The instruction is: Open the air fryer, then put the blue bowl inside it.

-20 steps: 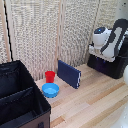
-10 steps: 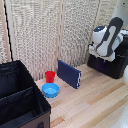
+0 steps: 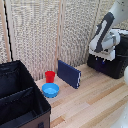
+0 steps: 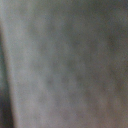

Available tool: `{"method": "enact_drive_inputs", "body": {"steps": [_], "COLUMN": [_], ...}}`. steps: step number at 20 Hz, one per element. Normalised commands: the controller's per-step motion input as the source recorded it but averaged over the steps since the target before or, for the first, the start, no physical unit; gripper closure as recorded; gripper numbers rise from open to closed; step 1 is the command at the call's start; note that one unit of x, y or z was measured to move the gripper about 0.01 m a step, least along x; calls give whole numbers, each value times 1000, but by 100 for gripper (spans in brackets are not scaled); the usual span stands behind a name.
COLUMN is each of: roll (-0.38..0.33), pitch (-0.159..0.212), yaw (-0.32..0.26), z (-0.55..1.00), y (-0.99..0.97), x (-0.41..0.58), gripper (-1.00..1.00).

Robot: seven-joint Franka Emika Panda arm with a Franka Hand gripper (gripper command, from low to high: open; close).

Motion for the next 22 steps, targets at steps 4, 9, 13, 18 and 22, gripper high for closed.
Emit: {"method": "enact_drive_inputs", "body": {"steps": [4,9,13,18,22], "roll": [-1,-1,0,0,1], "pitch": [-101,-127,-123,-125,-133], "yaw": [0,0,0,0,0], "z": [659,498,448,340,286], "y": [847,882,916,937,940], "x": [-259,-155,-147,-176,-181], "gripper": [100,100,100,100,100]}}
